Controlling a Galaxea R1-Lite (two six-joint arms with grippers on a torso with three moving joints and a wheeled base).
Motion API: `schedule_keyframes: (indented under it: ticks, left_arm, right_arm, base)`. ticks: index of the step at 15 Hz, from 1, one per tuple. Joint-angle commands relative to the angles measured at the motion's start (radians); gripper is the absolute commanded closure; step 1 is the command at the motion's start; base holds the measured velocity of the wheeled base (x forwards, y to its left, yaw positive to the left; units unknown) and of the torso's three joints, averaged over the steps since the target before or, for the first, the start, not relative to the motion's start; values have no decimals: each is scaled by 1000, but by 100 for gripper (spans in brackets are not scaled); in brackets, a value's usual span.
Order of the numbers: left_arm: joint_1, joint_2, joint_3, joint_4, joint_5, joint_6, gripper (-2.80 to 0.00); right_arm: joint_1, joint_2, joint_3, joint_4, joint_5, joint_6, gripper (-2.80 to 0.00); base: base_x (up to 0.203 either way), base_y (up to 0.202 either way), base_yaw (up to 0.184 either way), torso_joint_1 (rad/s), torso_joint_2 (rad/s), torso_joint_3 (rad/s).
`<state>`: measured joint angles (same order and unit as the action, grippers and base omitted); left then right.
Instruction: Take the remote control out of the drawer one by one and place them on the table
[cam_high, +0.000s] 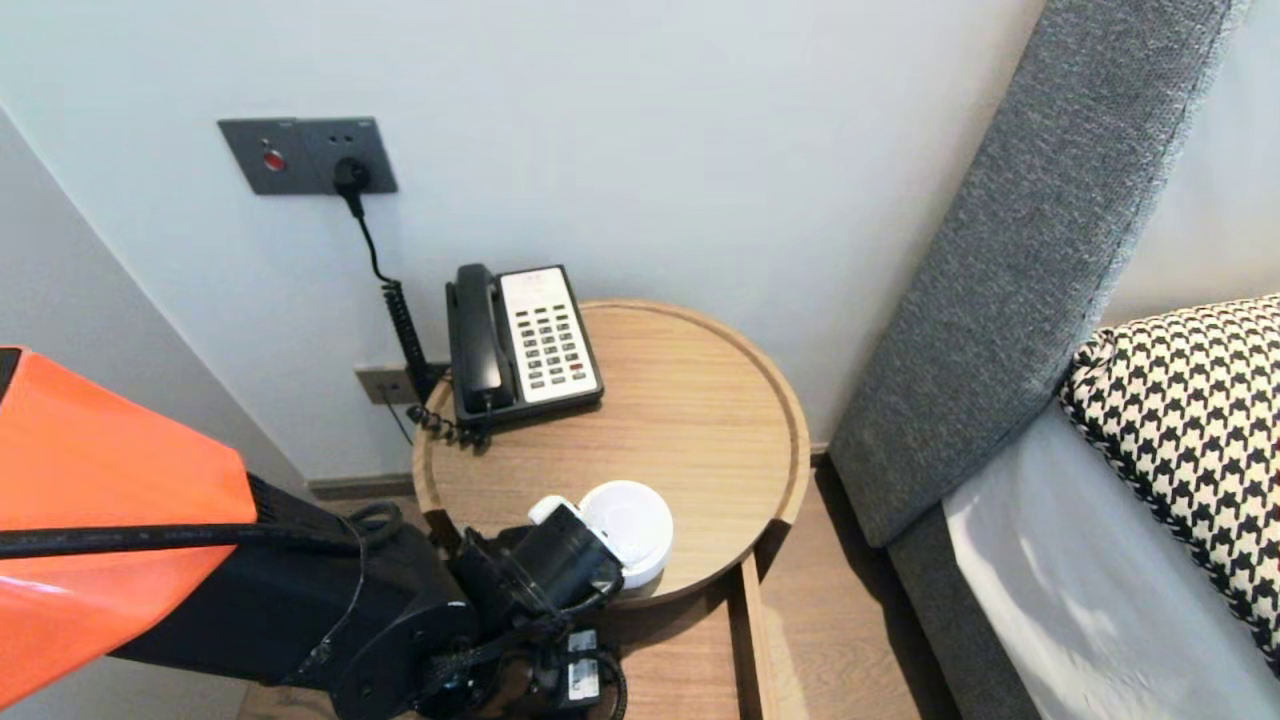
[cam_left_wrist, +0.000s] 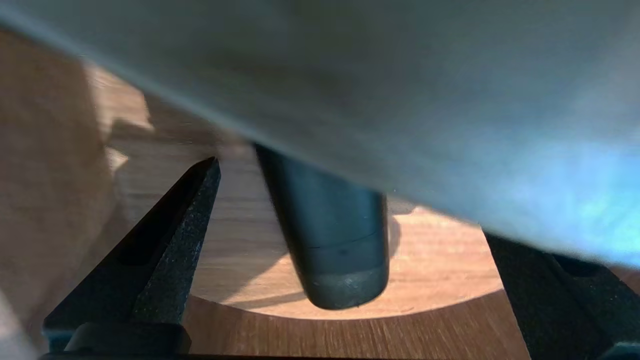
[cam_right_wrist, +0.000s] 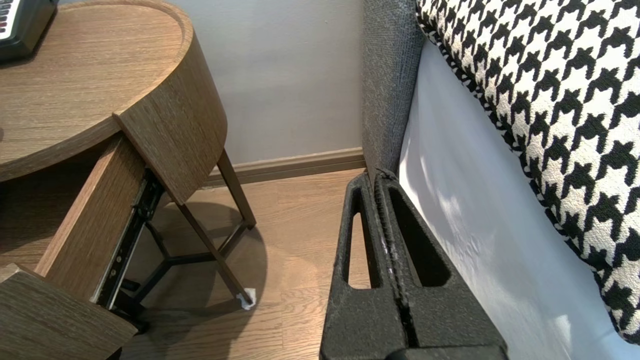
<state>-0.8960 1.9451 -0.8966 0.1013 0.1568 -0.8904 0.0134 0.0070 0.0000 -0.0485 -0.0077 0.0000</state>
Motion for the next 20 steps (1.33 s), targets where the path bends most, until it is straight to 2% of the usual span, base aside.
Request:
schedule_keyframes:
  ticks: [1, 12, 13, 20]
  left_arm:
    - [-28, 28, -8, 1, 3, -5, -280]
    - [-34, 12, -3, 8, 4, -10, -280]
    - [-34, 12, 0, 8, 4, -10, 0]
    - [-34, 5, 4, 8, 4, -10, 0]
  right_arm:
    - [0, 1, 26, -1, 0, 0, 0]
    - [0, 1, 26, -1, 0, 0, 0]
    - [0, 1, 26, -1, 0, 0, 0]
    - [0, 1, 26, -1, 0, 0, 0]
  base:
    - [0, 0, 0, 0, 0, 0]
    - [0, 0, 0, 0, 0, 0]
    - [0, 0, 0, 0, 0, 0]
    - [0, 0, 0, 0, 0, 0]
